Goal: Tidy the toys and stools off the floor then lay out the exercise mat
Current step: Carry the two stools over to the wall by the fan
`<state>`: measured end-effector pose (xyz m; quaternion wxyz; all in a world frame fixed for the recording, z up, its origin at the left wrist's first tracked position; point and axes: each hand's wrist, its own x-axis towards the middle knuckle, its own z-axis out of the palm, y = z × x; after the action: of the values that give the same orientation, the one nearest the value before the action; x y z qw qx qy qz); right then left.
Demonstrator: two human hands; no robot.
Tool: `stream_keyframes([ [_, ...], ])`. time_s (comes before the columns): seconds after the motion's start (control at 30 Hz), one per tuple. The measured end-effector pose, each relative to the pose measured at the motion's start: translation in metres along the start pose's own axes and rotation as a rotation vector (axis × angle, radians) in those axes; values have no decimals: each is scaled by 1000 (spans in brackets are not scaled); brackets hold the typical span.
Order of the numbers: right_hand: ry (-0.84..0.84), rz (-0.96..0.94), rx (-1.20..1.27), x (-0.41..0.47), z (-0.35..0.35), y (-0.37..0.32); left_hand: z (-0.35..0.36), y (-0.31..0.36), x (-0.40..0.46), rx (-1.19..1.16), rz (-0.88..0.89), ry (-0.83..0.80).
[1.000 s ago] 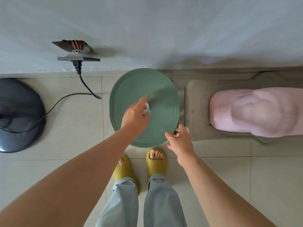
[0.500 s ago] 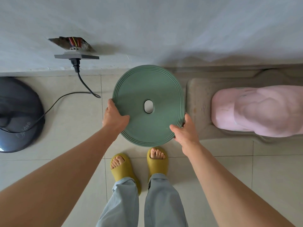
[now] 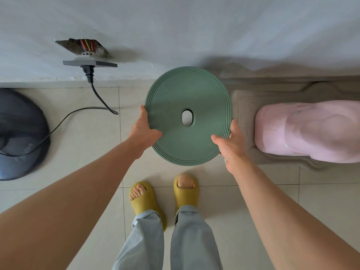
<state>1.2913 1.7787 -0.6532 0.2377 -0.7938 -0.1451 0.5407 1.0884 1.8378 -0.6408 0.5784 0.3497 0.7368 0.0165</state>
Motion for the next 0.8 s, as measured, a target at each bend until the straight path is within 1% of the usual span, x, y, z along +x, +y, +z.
stream_keyframes([
  [0.17, -72, 34, 33, -6, -3, -3, -5, 11, -14, -83, 9, -49],
  [0.3, -4, -45, 65, -48, -16, -31, -10, 22, -48, -100, 124, -15],
  [0.37, 14, -77, 61, -80, -25, -43, -17, 31, -73, -99, 165, -13],
  [0.43, 24, -97, 69, -113, -32, -54, -29, 42, -103, -46, 204, 9],
  [0.57, 32, -142, 143, -185, -43, -79, -60, 62, -167, -16, 272, 36],
  [0.67, 31, -185, 171, -233, -49, -96, -86, 76, -213, -39, 307, 39],
  [0.8, 27, -256, 181, -292, -59, -114, -117, 95, -277, -49, 397, 54],
])
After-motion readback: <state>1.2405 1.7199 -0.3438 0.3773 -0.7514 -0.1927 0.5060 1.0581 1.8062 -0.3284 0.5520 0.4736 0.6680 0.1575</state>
